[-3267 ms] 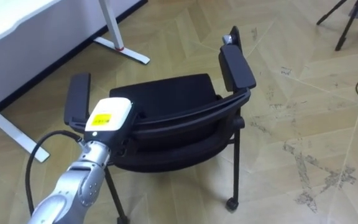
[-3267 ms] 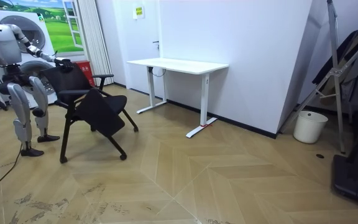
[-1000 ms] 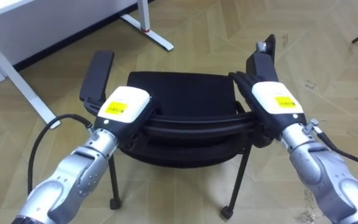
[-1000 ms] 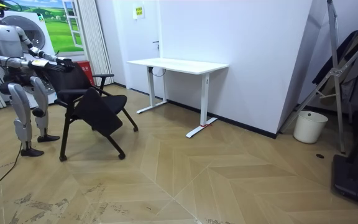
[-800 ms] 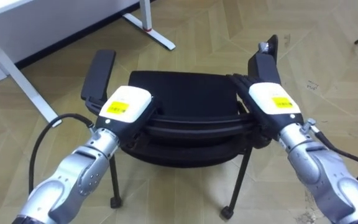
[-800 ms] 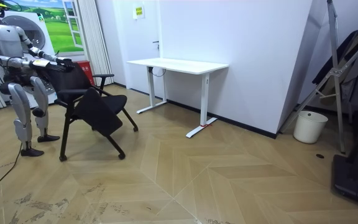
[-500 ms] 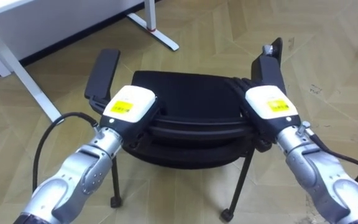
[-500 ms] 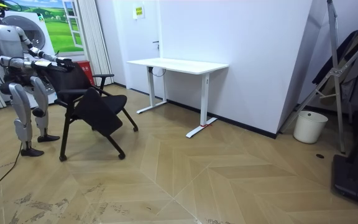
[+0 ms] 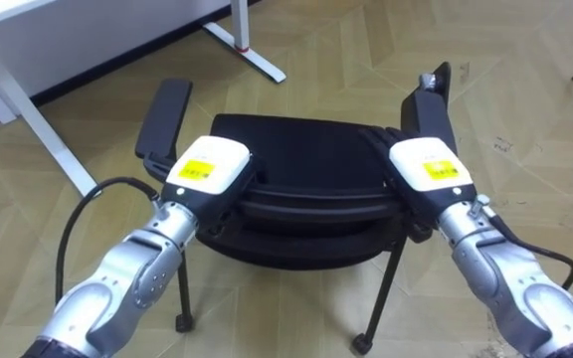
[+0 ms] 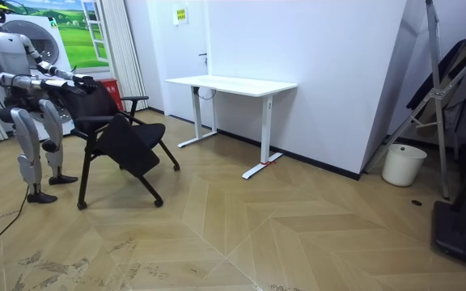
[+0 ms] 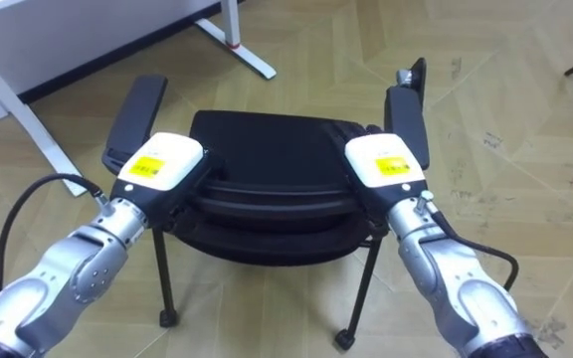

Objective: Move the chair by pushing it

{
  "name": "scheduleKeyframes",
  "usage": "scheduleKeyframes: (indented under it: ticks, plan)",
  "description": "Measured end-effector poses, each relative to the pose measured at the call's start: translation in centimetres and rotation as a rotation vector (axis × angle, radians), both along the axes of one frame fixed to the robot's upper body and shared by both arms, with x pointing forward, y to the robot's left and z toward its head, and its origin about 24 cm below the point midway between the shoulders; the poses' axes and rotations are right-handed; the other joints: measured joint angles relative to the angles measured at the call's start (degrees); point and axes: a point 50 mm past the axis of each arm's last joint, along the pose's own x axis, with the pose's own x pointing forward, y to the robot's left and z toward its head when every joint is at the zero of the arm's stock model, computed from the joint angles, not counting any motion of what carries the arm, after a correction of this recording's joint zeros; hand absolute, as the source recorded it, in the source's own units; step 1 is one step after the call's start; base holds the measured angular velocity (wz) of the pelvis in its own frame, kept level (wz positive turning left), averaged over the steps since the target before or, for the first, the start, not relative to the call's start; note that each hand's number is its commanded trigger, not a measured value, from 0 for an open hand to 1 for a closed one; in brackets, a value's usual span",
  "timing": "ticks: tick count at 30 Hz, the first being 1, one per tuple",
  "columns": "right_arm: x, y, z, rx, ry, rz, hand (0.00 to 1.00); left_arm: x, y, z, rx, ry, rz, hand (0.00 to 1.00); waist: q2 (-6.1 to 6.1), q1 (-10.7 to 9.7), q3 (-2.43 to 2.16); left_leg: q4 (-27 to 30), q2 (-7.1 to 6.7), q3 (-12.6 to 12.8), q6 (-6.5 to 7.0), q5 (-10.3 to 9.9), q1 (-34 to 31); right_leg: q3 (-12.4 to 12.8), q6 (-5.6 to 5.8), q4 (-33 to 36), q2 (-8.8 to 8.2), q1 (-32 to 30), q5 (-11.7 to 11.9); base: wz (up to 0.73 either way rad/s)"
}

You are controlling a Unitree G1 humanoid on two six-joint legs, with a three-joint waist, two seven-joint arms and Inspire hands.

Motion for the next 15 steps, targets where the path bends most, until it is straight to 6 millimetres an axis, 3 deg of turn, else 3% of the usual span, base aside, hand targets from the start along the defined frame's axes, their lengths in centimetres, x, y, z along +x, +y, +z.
scheduleKeyframes:
  ticks: [15]
  plan:
    - [-0.04, -0.44, 0.08, -0.065, -0.018, 0.036, 1.00, 0.20, 0.09, 0.12, 0.007, 0.009, 0.003, 1.00, 0.27, 0.1, -0.09, 0.9, 0.02, -0.2, 0.00, 0.0, -0.5, -0.1, -0.04, -0.1, -0.02, 0.0, 0.0, 0.00]
